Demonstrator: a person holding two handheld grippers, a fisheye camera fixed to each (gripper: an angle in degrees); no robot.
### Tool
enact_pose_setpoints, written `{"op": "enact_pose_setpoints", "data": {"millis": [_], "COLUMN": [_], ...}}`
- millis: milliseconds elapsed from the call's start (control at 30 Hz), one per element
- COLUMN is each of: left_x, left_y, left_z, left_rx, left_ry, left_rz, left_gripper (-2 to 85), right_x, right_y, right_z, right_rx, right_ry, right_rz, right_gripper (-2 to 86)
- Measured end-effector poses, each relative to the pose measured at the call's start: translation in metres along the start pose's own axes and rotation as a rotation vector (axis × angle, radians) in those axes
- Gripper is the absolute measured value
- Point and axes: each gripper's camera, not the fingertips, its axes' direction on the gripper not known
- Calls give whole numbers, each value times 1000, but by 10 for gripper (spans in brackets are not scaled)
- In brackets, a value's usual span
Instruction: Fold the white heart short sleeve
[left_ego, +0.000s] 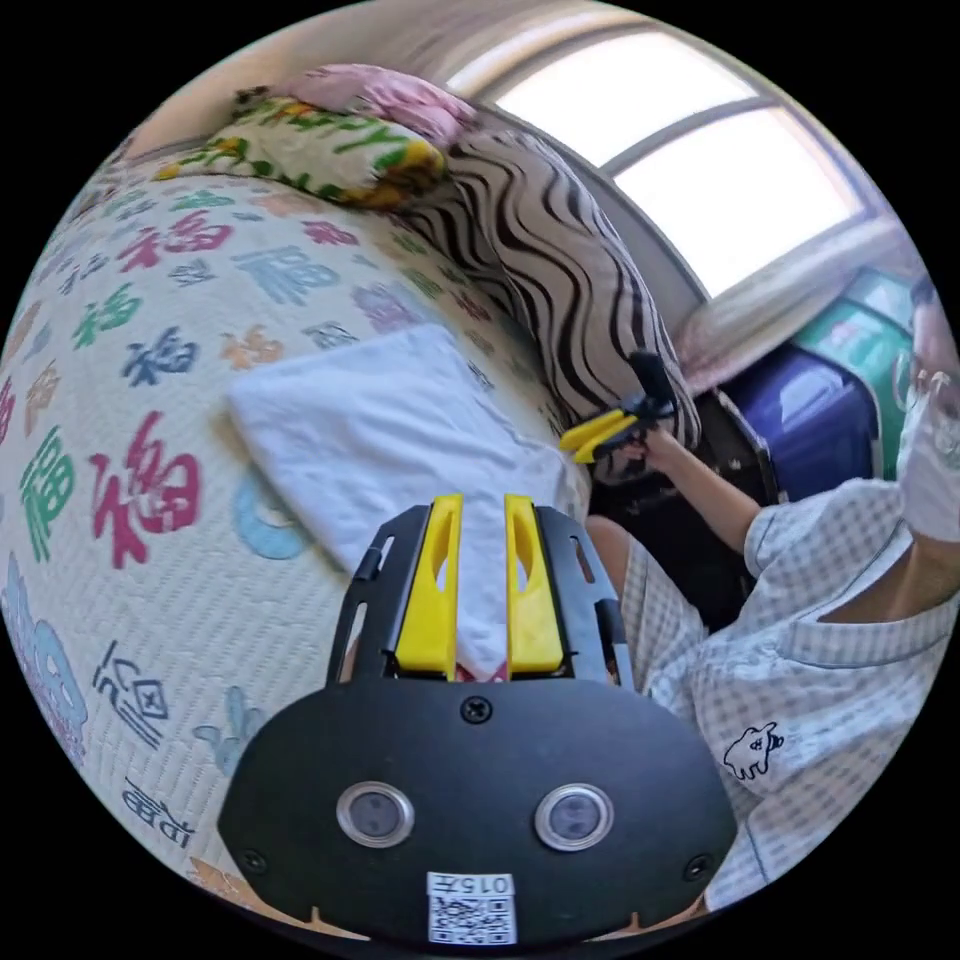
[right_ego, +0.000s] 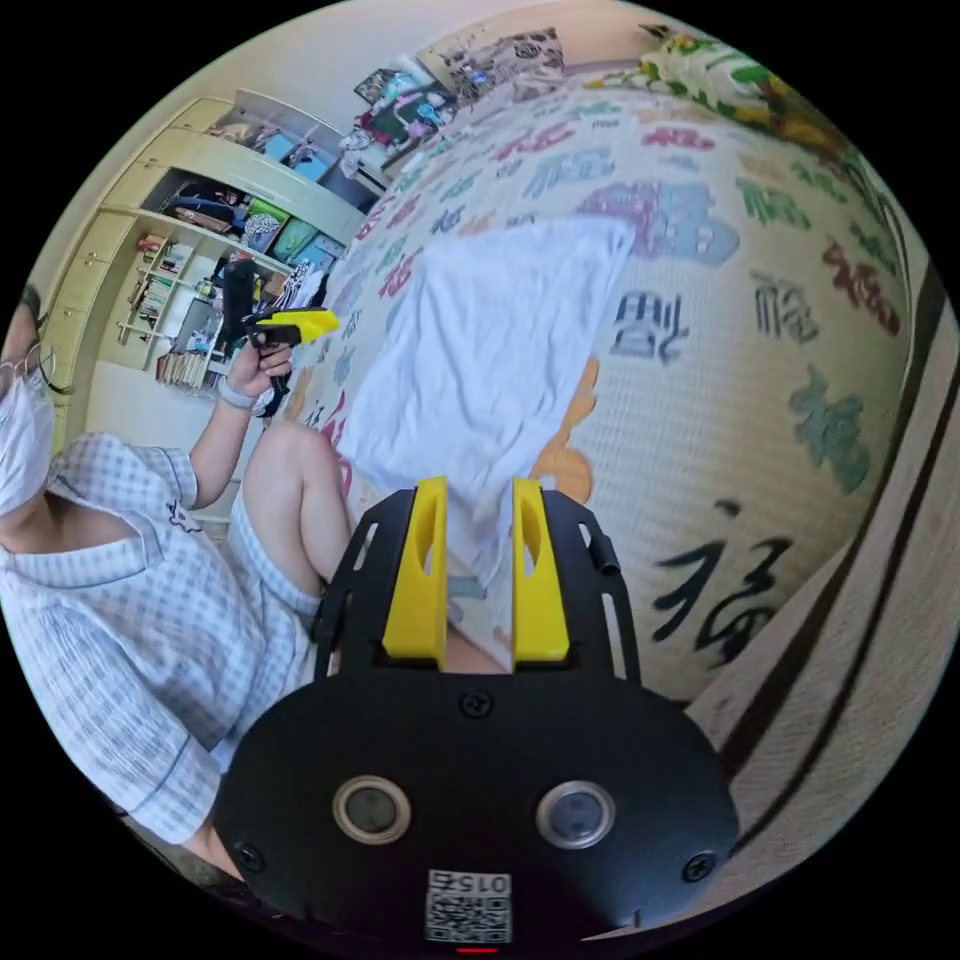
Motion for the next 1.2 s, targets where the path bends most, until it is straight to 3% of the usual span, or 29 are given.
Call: {"op": "enact_pose_setpoints", "data": {"millis": [200, 333, 433, 500, 567, 633, 800, 900, 967, 1067, 1200], "left_x": [58, 55, 39, 20, 6, 4, 10, -6, -15, -42, -133], "left_y": [-22, -30, -28, -25, -24, -30, -31, -33, -34, -26, -5], "left_z": [114, 151, 133, 129, 133, 142, 142, 139, 122, 52, -44], "left_rx": [-143, -254, -152, -126, -125, -208, -284, -316, -282, -30, 249], "left_ry": [-50, -128, 69, 183, 217, 123, -30, 14, 76, 175, 3], "left_rz": [48, 80, 46, -4, -59, -49, 21, -14, -32, -77, -256], "left_gripper": [94, 41, 10, 10, 15, 23, 15, 14, 24, 50, 82], "right_x": [-1, 10, 17, 22, 26, 32, 8, 5, 9, 9, 26], "right_y": [5, -11, -21, -24, -28, -34, -46, -58, -62, -69, -96], "right_z": [19, 17, 8, 2, -1, 8, 9, 33, 38, 6, -29], "right_rx": [74, 135, 93, 67, 1, -119, -65, -225, -245, -51, 181], "right_ry": [30, -144, -397, -432, -263, 3, 60, 141, 98, 22, -12], "right_rz": [26, 11, 63, 121, 172, 244, 144, 125, 132, 77, -3], "right_gripper": [89, 22, 10, 10, 13, 25, 52, 26, 20, 39, 84]}}
